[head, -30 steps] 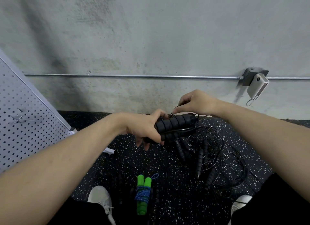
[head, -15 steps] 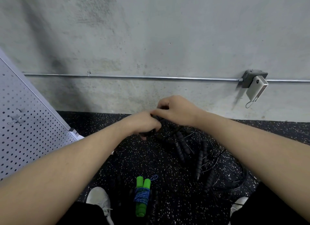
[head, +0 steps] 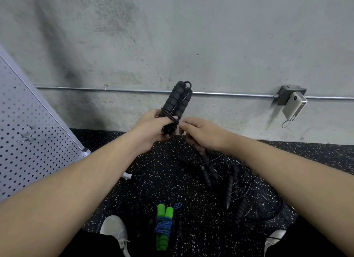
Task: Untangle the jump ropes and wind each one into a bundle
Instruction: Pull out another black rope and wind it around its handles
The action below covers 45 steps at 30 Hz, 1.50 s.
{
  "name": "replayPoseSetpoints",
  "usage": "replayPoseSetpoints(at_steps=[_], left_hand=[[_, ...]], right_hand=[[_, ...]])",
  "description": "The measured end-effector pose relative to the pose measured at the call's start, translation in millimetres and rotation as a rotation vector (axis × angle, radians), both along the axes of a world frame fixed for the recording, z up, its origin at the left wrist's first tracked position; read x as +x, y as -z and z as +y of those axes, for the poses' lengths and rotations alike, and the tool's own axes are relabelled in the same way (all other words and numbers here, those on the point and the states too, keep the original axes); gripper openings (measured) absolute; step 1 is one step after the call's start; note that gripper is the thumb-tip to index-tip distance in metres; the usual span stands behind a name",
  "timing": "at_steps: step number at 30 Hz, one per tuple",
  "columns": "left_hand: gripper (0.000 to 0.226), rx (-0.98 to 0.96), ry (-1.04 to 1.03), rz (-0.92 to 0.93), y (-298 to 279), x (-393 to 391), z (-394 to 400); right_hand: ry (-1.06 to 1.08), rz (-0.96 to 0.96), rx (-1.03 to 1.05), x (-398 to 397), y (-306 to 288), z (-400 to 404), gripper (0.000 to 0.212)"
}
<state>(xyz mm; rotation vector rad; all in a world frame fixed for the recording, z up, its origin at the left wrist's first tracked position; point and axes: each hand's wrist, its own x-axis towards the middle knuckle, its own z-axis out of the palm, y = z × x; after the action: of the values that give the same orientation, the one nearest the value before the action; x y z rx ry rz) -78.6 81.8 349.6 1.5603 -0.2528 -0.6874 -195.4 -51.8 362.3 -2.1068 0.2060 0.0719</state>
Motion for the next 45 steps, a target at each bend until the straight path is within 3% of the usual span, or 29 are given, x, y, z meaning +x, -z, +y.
replayPoseSetpoints(at_steps=[4,9,13,18,21,26,28,30,31,32,36,40,45], left_hand=[[0.020,-0.085,0.130,0.077,-10.5,-4.8,4.1],[0.042,-0.201,0.263,0.123,-28.8,-6.2,19.5],[0.045,-0.283,0.285,0.194,-31.6,-11.7,23.4],[0.043,-0.439,0.194,0.297,-28.5,-13.2,19.4],[0.038,-0.500,0.201,0.356,-25.4,-16.0,18.0],[0.025,-0.336,0.347,0.418,-23.2,-24.2,18.9],[0.031,-0.211,0.445,0.371,-21.8,-24.9,19.6],[0.034,-0.100,0.538,0.333,-19.8,-25.1,18.5],[0.035,-0.048,0.573,0.317,-19.2,-25.3,17.7],[0.035,0.007,0.602,0.295,-18.8,-25.2,16.4],[0.026,0.259,0.710,0.127,-18.6,-26.5,14.3],[0.024,0.460,0.789,-0.066,-15.6,-35.3,10.9],[0.031,0.555,0.828,-0.263,-10.5,-41.5,7.0]], right_hand=[[-0.016,-0.003,0.073,-3.5,0.2,-9.7,0.036],[-0.063,-0.030,0.326,-8.5,2.4,-27.1,0.029],[-0.082,-0.047,0.281,-12.8,7.5,-27.0,0.039],[-0.114,-0.134,0.329,-16.2,13.0,-14.9,0.036],[-0.142,-0.136,0.201,-19.1,17.9,-14.0,0.035],[-0.113,-0.213,-0.038,-15.5,24.9,-25.5,0.034],[-0.128,-0.142,-0.220,-11.8,50.8,-57.4,0.008],[-0.121,0.034,-0.405,-15.5,73.8,-82.9,0.018],[-0.159,0.101,-0.447,-18.6,69.6,-83.9,0.014],[-0.197,0.059,-0.499,-16.5,59.9,-78.3,0.014],[-0.354,-0.226,-0.619,-5.5,19.1,-46.8,0.013],[-0.361,-0.091,-0.782,-6.8,26.7,-54.0,0.020],[-0.331,-0.006,-0.773,-1.6,16.4,-53.6,0.023]])
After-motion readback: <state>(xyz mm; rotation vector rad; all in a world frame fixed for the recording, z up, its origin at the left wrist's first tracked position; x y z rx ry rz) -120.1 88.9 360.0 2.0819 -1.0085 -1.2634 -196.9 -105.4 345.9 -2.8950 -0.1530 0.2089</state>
